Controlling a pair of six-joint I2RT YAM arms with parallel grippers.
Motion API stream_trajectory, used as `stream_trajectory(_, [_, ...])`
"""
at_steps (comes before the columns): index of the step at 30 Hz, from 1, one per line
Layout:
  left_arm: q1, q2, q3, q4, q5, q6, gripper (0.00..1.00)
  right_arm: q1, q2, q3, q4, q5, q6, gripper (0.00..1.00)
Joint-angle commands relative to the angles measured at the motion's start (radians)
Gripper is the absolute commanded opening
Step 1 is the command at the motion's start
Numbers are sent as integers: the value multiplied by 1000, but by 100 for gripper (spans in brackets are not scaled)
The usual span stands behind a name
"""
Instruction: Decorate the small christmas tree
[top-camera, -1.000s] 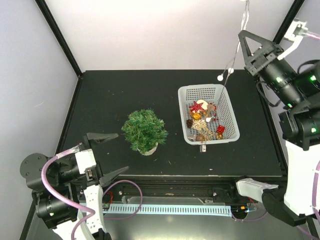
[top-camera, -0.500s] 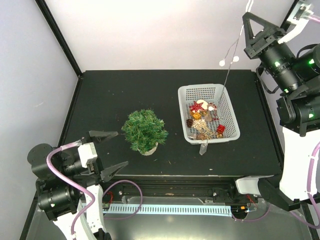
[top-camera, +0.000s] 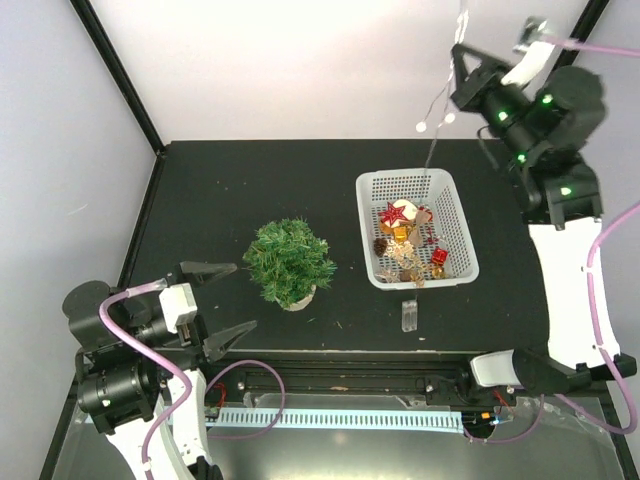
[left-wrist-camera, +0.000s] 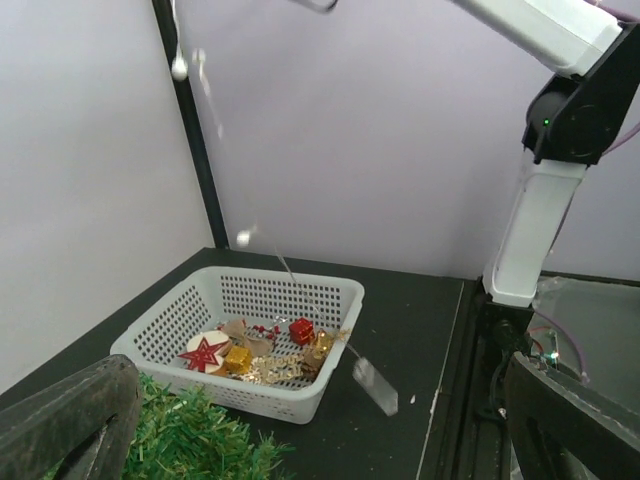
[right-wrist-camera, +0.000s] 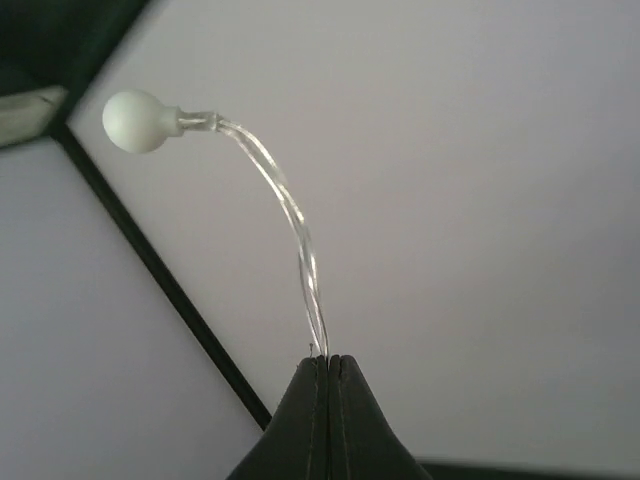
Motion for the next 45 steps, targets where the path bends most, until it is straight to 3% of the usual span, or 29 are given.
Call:
stream_trajectory(1, [3, 13, -18, -52, 5, 57, 99, 4, -76, -243, 67, 52, -28, 1])
stream_trajectory(10, [5, 8, -48, -51, 11, 60, 99, 4, -87, -239, -17, -16, -50, 1])
stream_trajectory(18, [4, 4, -79, -77, 18, 94, 99, 5, -210, -130, 30, -161, 36, 1])
stream_trajectory(27, [7, 3, -75, -77, 39, 108, 99, 5, -232, -3, 63, -344, 179, 1])
stream_trajectory(38, [10, -4, -41, -84, 31, 87, 99, 5, -215, 45, 92, -381, 236, 1])
stream_trajectory(45, [16, -7, -23, -61, 24, 56, 99, 5, -139, 200, 110, -405, 310, 1])
